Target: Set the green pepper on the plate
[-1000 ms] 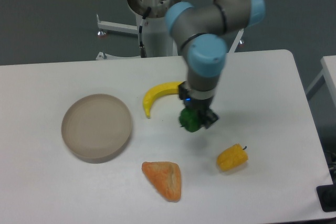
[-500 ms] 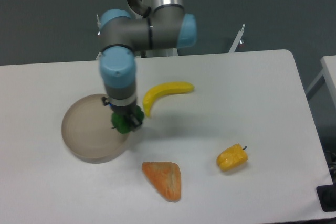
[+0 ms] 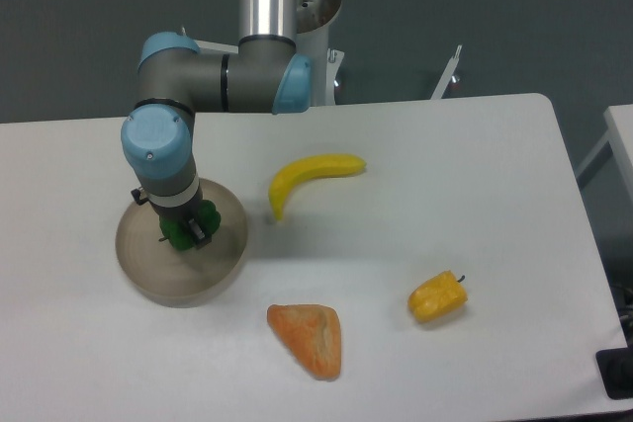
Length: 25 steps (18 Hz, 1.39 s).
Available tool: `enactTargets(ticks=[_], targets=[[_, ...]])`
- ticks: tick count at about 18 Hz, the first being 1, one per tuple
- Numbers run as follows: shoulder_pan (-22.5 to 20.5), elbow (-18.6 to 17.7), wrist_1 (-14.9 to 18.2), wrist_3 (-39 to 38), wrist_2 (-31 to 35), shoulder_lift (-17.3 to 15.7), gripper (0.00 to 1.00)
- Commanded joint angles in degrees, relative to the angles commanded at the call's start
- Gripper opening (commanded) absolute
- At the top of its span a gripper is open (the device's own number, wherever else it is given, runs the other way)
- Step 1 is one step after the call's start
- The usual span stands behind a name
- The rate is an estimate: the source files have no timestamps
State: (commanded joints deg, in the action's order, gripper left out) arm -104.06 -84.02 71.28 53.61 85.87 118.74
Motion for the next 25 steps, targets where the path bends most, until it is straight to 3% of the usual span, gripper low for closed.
enactTargets(ticks=[1,7,10,13,18,21,25], targets=[[0.0,0.0,0.0,-0.09,0.0,-0.09,0.98],[-1.05,0.7,0.09,0.44,0.53,-2.71,1.0],[-6.22,0.88,-0.18,2.36,0.53,-5.88,1.0],[-13.25,0.79,0.52,9.46,0.53,-8.61,1.0],[-22.92,0.96,2.37,25.28,1.31,-8.7,1.0],[-26.8,1.67,4.39,35.48,9.38,-8.7,1.0],[-30.84,1.58,4.22,39.81,8.09,-7.74,1.0]])
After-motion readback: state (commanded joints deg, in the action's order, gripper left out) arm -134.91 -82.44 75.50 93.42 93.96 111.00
